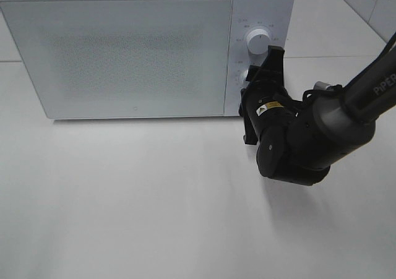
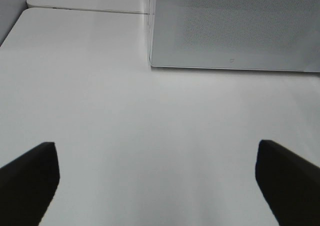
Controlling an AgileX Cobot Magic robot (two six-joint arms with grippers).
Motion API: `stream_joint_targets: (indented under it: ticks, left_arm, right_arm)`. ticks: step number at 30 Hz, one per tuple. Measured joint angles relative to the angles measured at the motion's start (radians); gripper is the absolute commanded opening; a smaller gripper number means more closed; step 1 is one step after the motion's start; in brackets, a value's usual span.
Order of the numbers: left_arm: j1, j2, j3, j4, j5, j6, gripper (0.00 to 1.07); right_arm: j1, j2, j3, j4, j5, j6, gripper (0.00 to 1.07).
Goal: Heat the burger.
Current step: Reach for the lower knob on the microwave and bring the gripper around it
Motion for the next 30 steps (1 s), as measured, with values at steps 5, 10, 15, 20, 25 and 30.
stream_joint_targets:
  ticks: [5, 10, 15, 20, 25, 30]
  left_arm:
    - [0.0, 0.0, 0.0, 0.0, 0.0, 0.0, 1.0]
    - [0.0, 0.0, 0.0, 0.0, 0.0, 0.0, 1.0]
    - [0.0, 0.0, 0.0, 0.0, 0.0, 0.0, 1.0]
    - [0.0, 0.0, 0.0, 0.0, 0.0, 0.0, 1.0]
    - [0.0, 0.0, 0.0, 0.0, 0.0, 0.0, 1.0]
    - [0.0, 0.0, 0.0, 0.0, 0.0, 0.0, 1.0]
  right_arm:
    - [0.0, 0.0, 0.0, 0.0, 0.0, 0.0, 0.03]
    - [0.0, 0.0, 0.0, 0.007, 0.0, -0.012, 0.05]
    - [0.001, 0.0, 0.0, 0.017, 0.0, -0.036, 0.09]
    - [0.007, 0.0, -0.007, 0.054, 0.001, -0.084, 0.26]
    - [0.01, 0.0, -0.015, 0.082, 0.004, -0.104, 0.42]
    - [0.012, 0.0, -0.017, 0.087, 0.005, -0.124, 0.49]
